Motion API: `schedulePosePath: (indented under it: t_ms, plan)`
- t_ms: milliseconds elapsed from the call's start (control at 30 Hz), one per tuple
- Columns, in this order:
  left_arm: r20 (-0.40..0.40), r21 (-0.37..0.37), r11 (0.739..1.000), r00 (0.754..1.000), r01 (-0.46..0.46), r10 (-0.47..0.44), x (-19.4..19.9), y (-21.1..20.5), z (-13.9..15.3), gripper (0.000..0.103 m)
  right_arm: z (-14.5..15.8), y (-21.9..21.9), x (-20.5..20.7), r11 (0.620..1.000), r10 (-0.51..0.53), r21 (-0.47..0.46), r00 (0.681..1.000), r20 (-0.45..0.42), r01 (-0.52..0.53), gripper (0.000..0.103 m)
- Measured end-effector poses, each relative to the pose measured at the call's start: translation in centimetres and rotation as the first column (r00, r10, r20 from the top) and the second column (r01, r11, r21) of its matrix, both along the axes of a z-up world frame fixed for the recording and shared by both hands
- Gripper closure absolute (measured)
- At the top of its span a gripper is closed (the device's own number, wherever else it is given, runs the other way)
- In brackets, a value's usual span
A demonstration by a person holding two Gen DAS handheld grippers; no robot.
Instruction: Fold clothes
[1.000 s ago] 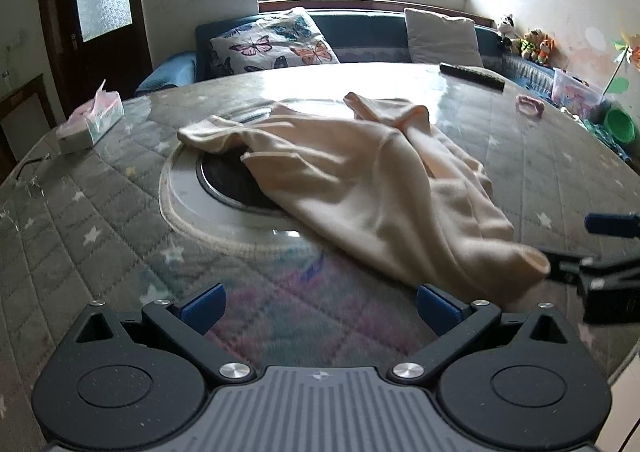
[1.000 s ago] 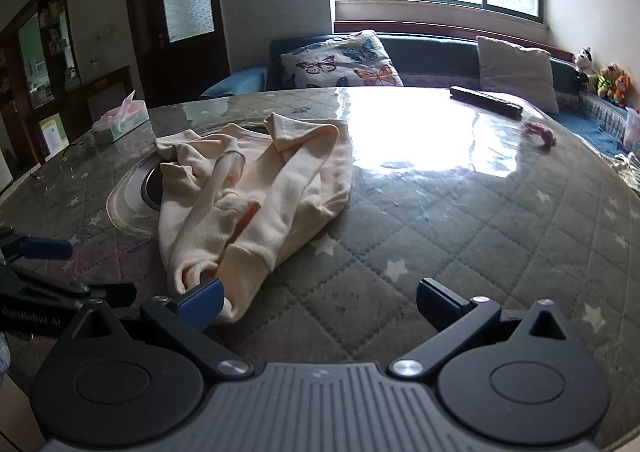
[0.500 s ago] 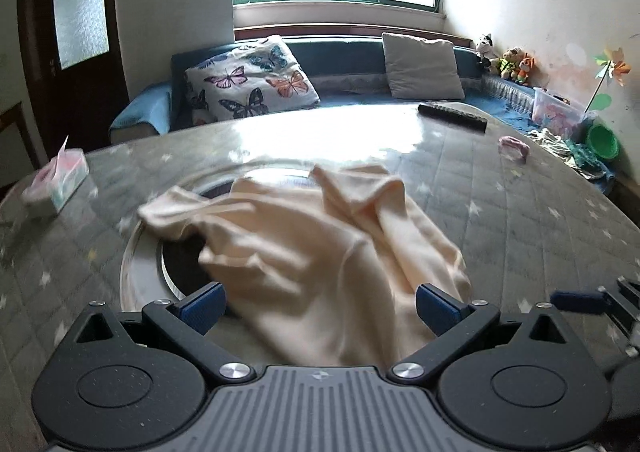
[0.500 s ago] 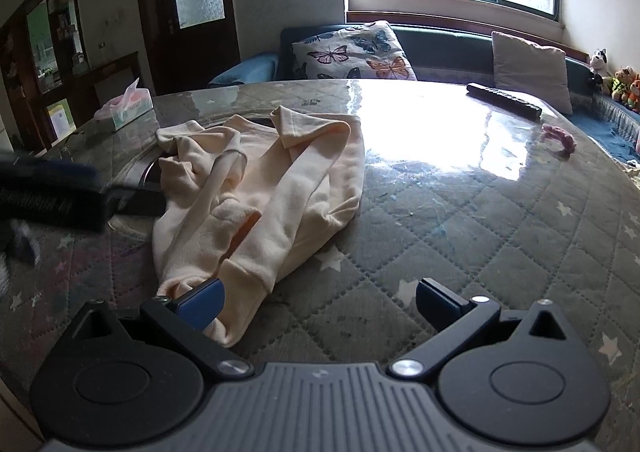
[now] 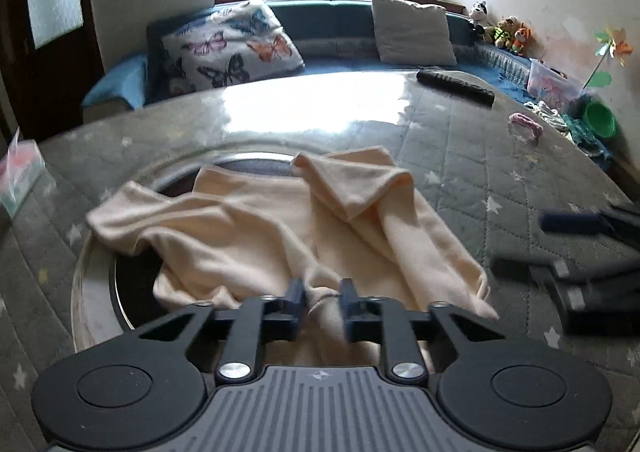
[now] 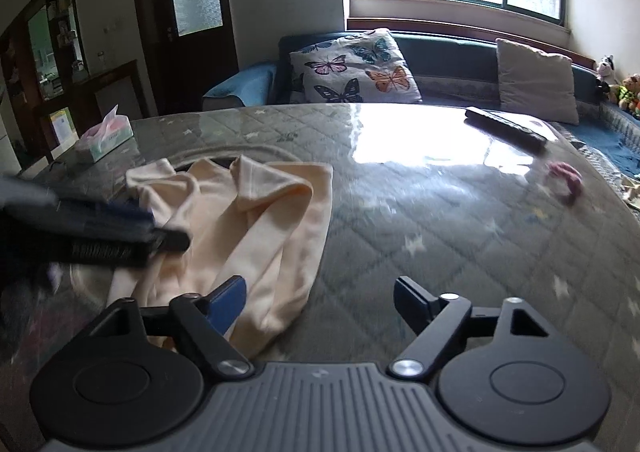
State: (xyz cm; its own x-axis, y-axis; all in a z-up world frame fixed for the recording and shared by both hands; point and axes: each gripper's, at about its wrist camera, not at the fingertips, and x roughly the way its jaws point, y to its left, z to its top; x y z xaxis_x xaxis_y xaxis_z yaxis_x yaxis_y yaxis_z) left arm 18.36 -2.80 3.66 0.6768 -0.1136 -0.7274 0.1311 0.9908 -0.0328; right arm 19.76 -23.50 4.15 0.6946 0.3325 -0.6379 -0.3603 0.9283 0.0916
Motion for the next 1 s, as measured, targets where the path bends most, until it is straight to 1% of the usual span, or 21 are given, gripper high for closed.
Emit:
schedulePosePath:
  t_ms: [33, 67, 167, 200, 267, 433, 467, 533, 567, 600, 633, 667, 700, 767, 1000]
  plan:
    - [0.001, -0.006, 1.0, 1.0, -0.004, 0.004, -0.2, 0.4, -0.1, 0.093, 0.0, 0.2, 0.7, 1.0, 0.009, 0.004, 1.0, 0.001, -0.009, 0.026]
    - [0.0, -0.014, 1.0, 1.0, -0.01, 0.01, -0.5, 0.9, -0.1, 0.093, 0.1, 0.5, 1.5, 1.0, 0.015, 0.003, 1.0, 0.002, -0.015, 0.029]
    - [0.009, -0.042, 0.999, 1.0, -0.018, 0.018, -1.5, 2.0, 0.0, 0.095, -0.1, 1.4, 3.6, 0.999, 0.037, 0.001, 0.999, 0.005, -0.037, 0.034]
    - [0.014, -0.044, 0.999, 1.0, -0.019, 0.02, -1.8, 2.3, 0.0, 0.095, -0.3, 2.0, 4.6, 0.999, 0.045, 0.001, 0.999, 0.001, -0.045, 0.038]
    - [0.02, -0.049, 0.998, 0.999, -0.029, 0.03, -2.4, 3.0, 0.2, 0.095, -0.7, 2.7, 5.9, 0.999, 0.053, 0.009, 0.998, -0.013, -0.053, 0.042]
    - [0.017, -0.085, 0.995, 0.998, -0.054, 0.056, -4.1, 4.8, 0.4, 0.095, -1.9, 4.5, 8.8, 0.998, 0.068, 0.0, 0.997, -0.028, -0.068, 0.053]
    - [0.014, -0.093, 0.994, 0.998, -0.061, 0.062, -4.4, 5.1, 0.4, 0.095, -2.0, 4.7, 9.1, 0.998, 0.07, 0.003, 0.997, -0.03, -0.07, 0.058]
    - [0.013, -0.104, 0.992, 0.997, -0.077, 0.079, -5.1, 5.8, 0.4, 0.096, -2.5, 5.0, 9.9, 0.998, 0.063, 0.009, 0.997, -0.041, -0.063, 0.064]
    - [0.015, -0.108, 0.991, 0.996, -0.085, 0.087, -5.4, 6.1, 0.5, 0.096, -2.8, 5.1, 10.3, 0.998, 0.062, 0.018, 0.997, -0.05, -0.061, 0.072]
    - [0.015, -0.116, 0.989, 0.996, -0.091, 0.093, -5.8, 6.4, 0.6, 0.096, -3.0, 4.9, 10.5, 0.997, 0.068, 0.032, 0.996, -0.058, -0.066, 0.085]
    - [0.016, -0.122, 0.988, 0.995, -0.096, 0.099, -6.1, 6.7, 0.6, 0.096, -3.1, 4.8, 10.5, 0.997, 0.063, 0.039, 0.996, -0.06, -0.06, 0.09]
    - [0.018, -0.122, 0.987, 0.994, -0.103, 0.106, -6.5, 7.0, 0.7, 0.096, -3.1, 4.7, 10.4, 0.998, 0.05, 0.035, 0.997, -0.058, -0.048, 0.098]
    - [0.02, -0.121, 0.987, 0.993, -0.109, 0.113, -6.8, 7.2, 0.8, 0.096, -3.0, 4.5, 10.1, 0.999, 0.041, 0.031, 0.998, -0.054, -0.04, 0.1]
    - [0.019, -0.12, 0.985, 0.992, -0.123, 0.126, -7.4, 7.6, 0.8, 0.096, -2.3, 3.7, 9.3, 0.999, 0.023, 0.048, 0.999, -0.029, -0.022, 0.101]
    - [0.04, -0.123, 0.981, 0.987, -0.148, 0.154, -10.4, 8.6, 1.2, 0.096, 1.3, 0.2, 5.5, 0.996, -0.049, 0.071, 0.996, 0.069, 0.044, 0.101]
